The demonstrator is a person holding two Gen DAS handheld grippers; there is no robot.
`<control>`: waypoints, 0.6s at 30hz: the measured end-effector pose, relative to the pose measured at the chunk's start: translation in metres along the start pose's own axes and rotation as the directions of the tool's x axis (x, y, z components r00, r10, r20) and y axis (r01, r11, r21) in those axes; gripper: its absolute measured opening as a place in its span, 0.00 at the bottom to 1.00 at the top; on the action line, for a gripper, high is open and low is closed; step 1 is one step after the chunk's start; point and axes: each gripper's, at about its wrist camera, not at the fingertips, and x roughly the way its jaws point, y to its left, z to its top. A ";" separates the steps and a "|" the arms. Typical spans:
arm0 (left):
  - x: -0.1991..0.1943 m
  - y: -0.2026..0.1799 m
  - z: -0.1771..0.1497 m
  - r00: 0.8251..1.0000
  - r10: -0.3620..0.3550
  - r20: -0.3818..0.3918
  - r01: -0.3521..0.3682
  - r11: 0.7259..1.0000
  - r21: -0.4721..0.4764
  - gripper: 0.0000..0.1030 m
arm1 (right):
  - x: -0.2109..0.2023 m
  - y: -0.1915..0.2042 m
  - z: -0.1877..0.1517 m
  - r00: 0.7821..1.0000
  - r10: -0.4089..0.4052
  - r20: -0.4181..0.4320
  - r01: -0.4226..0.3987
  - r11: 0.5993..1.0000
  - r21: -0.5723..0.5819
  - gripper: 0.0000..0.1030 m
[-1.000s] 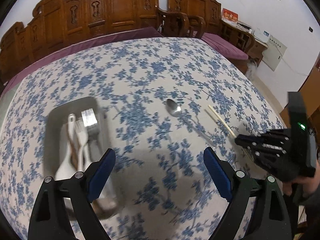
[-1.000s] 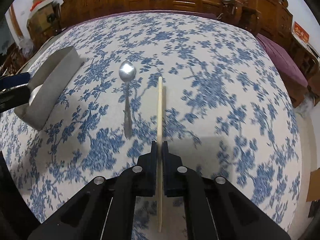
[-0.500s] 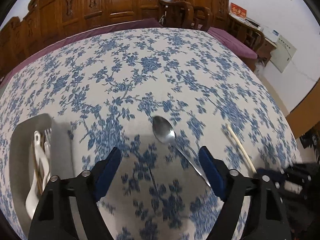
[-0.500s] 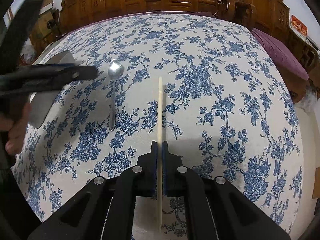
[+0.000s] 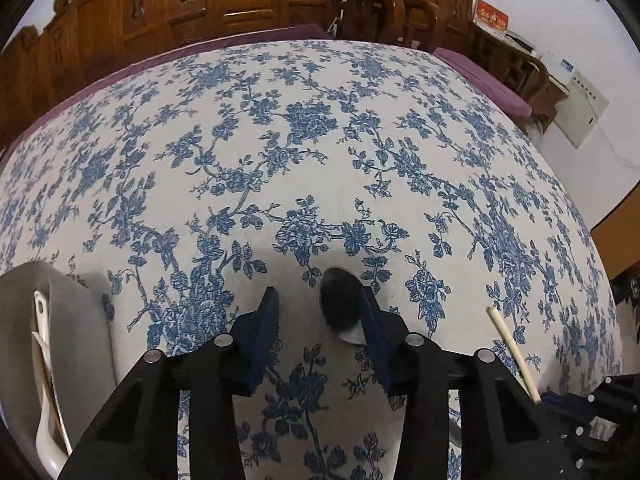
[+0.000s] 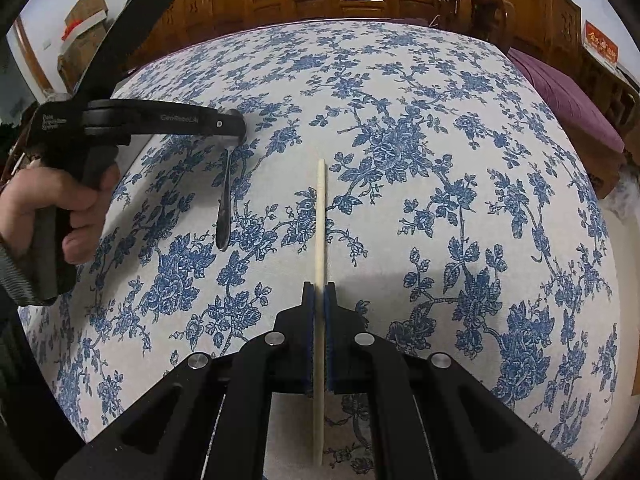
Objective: Organize utensils
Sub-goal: 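Grasp the metal spoon with the left gripper while the right holds the chopstick, then carry the metal spoon into the tray and open the left gripper while the right holds the chopstick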
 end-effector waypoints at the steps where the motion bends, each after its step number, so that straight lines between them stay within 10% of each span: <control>1: 0.000 -0.001 0.000 1.000 -0.001 0.004 0.001 1.000 0.001 0.32 | 0.000 0.000 0.000 1.000 0.000 0.000 0.000 1.000 -0.001 0.06; 8: -0.007 -0.009 -0.001 0.999 -0.041 0.026 0.040 0.999 0.014 0.06 | -0.001 0.000 -0.001 1.000 -0.005 -0.004 0.005 1.000 -0.003 0.06; 18: -0.035 -0.015 -0.001 0.995 -0.088 0.055 0.086 0.996 0.033 0.00 | -0.005 0.008 -0.001 1.000 -0.014 0.000 0.014 1.000 -0.003 0.06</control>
